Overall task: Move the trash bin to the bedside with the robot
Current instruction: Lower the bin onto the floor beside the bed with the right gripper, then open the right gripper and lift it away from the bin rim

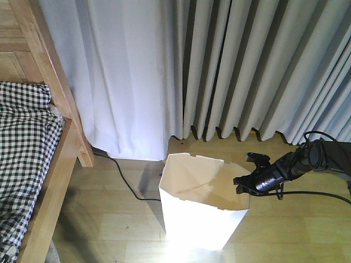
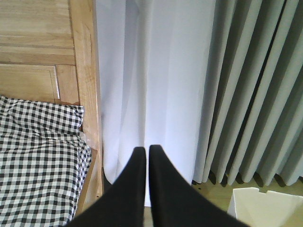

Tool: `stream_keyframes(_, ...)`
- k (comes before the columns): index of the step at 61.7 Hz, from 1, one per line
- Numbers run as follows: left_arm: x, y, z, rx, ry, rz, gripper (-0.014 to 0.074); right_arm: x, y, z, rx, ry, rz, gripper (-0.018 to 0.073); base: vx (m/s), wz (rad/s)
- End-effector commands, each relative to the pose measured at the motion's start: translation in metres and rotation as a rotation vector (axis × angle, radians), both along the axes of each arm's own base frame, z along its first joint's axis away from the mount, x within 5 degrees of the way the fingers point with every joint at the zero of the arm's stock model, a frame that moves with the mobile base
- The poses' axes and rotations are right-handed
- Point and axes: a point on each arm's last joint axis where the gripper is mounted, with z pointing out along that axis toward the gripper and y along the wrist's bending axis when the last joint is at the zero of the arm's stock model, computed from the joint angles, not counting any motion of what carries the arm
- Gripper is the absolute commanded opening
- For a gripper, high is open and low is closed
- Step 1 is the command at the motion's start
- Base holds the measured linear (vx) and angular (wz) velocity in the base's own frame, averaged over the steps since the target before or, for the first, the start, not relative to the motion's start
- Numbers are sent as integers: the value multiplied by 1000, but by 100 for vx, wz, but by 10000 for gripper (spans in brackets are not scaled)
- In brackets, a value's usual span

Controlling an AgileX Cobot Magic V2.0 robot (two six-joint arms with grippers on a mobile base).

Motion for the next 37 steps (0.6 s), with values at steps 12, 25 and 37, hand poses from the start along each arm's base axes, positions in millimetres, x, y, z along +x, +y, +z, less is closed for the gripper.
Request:
stream_keyframes(12, 1, 0, 1, -11, -64, -3, -6, 27, -5, 31, -11, -80, -2, 541, 0, 0)
stream_keyframes(25, 1, 0, 1, -11, -64, -3, -6, 28, -7, 31, -43, -107, 18, 539, 0, 0)
stream_keyframes(37, 1, 0, 1, -11, -64, -3, -6, 24, 0, 33, 38, -62, 37, 539, 0, 0)
